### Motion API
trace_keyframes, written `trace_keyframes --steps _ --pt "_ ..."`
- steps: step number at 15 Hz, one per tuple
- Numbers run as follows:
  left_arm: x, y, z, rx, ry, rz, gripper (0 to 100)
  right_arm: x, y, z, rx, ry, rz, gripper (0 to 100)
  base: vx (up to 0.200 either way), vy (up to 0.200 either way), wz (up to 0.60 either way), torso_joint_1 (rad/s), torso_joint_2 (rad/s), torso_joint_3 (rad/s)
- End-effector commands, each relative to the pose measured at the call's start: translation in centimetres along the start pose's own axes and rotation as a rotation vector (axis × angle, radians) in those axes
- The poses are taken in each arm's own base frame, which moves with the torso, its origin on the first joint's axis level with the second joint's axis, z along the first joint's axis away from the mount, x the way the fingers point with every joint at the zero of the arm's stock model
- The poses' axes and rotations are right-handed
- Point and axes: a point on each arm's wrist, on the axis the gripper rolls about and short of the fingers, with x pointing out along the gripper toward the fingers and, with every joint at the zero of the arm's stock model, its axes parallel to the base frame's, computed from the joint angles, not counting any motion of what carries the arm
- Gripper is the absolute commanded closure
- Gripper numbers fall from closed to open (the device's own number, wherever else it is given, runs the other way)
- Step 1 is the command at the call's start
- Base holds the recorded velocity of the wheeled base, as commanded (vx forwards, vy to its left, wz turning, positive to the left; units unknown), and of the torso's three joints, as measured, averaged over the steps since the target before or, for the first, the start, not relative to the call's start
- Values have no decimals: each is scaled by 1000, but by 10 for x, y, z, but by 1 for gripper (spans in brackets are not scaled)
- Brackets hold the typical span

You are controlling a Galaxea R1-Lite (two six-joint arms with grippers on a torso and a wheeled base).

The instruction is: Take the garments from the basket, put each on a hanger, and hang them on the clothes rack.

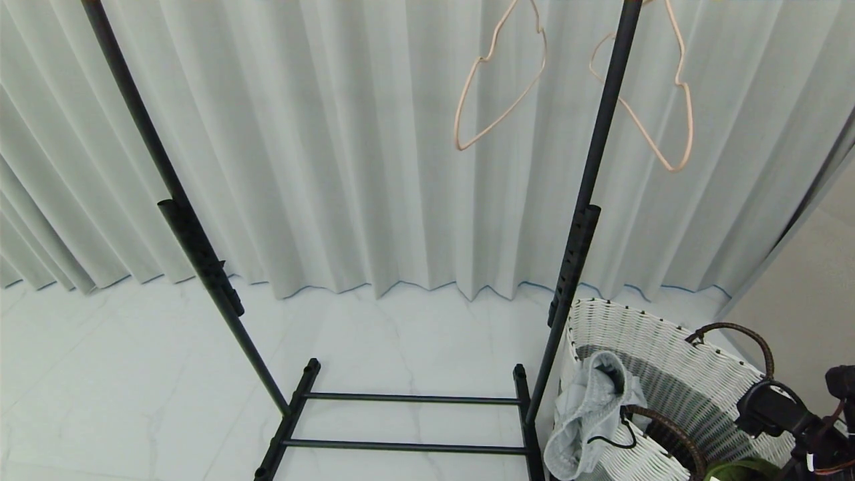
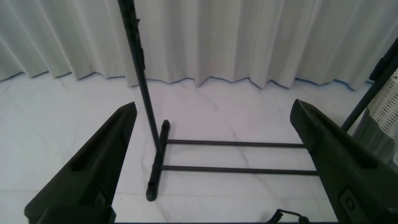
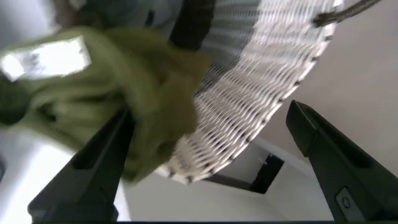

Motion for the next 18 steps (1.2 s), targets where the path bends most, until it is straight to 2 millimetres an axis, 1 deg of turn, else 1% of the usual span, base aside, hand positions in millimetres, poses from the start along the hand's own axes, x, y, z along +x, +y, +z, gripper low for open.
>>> trace_keyframes --steps 1,3,4,6,7,8,9,10,11,12,14,15,16,17,18 --pt "0 0 0 0 2 0 0 6 1 -2 2 18 6 100 0 0 0 0 0 0" --pt "0 0 0 0 2 0 0 2 1 -3 6 23 -21 100 0 0 0 0 0 0" --pt "0 0 0 0 2 0 0 -4 -2 0 12 -14 -48 100 0 0 0 0 0 0" --pt "0 0 0 0 2 0 0 -22 -7 4 14 -89 -109 100 0 0 0 0 0 0" --pt "0 0 0 0 2 0 0 -34 -11 7 21 -131 -147 100 0 0 0 0 0 0" --pt "0 0 0 2 1 0 0 -49 -16 10 27 -165 -177 100 0 0 0 0 0 0" --pt "0 0 0 2 0 0 0 -68 -23 15 35 -194 -201 100 0 0 0 0 0 0" --pt "0 0 0 2 0 0 0 -80 -27 16 37 -204 -209 100 0 0 0 0 0 0" --pt "0 0 0 2 1 0 0 -109 -36 20 42 -226 -224 100 0 0 0 0 0 0" --pt "0 0 0 2 1 0 0 -147 -45 23 44 -258 -243 100 0 0 0 0 0 0" --pt "0 0 0 3 1 0 0 -190 -51 22 42 -294 -254 100 0 0 0 0 0 0" --pt "0 0 0 3 1 0 0 -204 -53 22 37 -314 -258 100 0 0 0 0 0 0" --pt "0 0 0 5 1 0 0 -210 -53 21 35 -324 -264 100 0 0 0 0 0 0" --pt "0 0 0 8 0 0 0 -222 -54 19 33 -345 -279 100 0 0 0 0 0 0" --pt "0 0 0 8 0 0 0 -227 -54 18 35 -359 -291 100 0 0 0 0 0 0"
